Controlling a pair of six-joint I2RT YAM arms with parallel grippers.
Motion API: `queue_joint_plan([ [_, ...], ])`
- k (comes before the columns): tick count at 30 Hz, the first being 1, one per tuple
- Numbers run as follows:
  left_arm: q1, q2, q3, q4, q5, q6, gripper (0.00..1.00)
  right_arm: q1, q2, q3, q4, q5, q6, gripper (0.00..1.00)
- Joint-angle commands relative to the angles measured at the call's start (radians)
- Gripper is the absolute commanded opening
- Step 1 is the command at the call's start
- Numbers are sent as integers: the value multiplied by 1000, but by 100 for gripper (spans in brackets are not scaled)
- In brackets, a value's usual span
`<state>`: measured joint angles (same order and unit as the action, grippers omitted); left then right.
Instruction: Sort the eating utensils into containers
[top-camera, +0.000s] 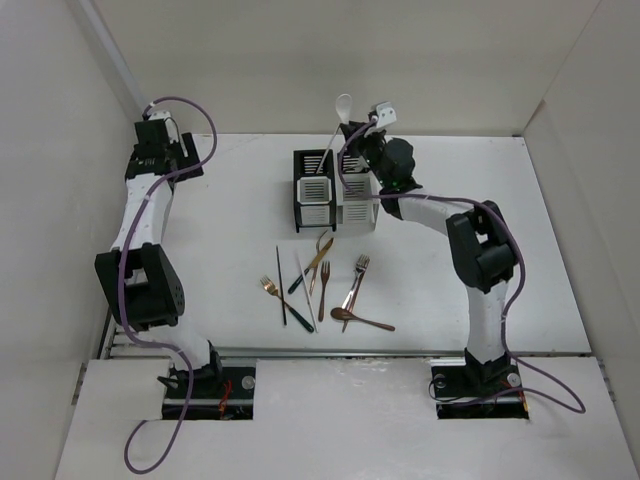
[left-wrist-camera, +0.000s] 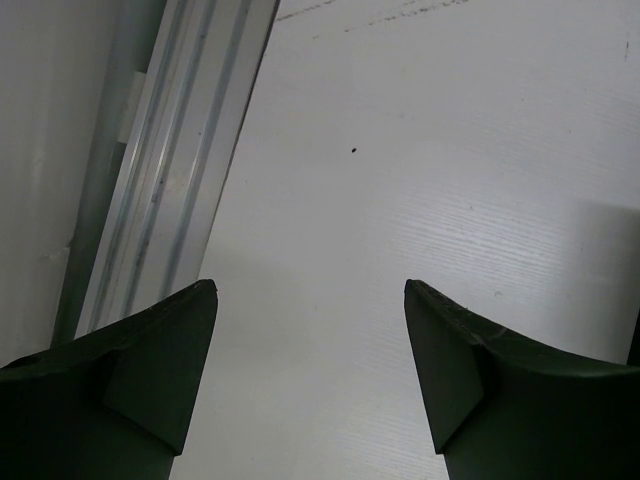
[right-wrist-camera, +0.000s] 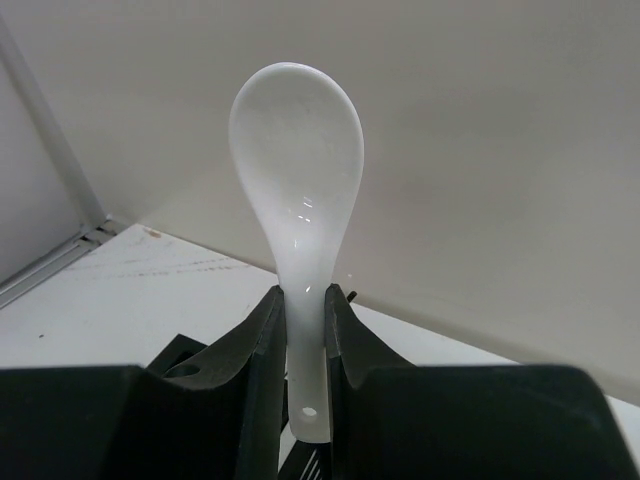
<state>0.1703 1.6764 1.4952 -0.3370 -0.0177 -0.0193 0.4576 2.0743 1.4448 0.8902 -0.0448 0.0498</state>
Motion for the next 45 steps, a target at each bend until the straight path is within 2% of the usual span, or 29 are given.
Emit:
queue_joint_plan([
  [1,3,6,50,4,13,5,72,6,15,45,-19,-18,28,0],
  [6,3,17,50,4,13,5,72,58,-62,32,-19,57,-7,0],
  [12,3,28,40,13,22,5,72,79,-108,22,-49,14,-33,0],
  [14,3,37,40,13,22,5,72,90,-132,-29,-71,3,-33,0],
  [20,3,37,31,23,32,5,72,90,-157,-138,-82,111,51,0],
  [26,3,46,31,23,53,-4,72,72,-54,-58,-54,171,62,0],
  [31,3,46,22,23,53,-4,72,62,0,35,-71,287,71,0],
  [37,3,46,22,23,53,-4,72,62,23,26,-91,388,71,0],
  [45,3,46,22,32,53,-4,72,72,32,6,-155,439,51,0],
])
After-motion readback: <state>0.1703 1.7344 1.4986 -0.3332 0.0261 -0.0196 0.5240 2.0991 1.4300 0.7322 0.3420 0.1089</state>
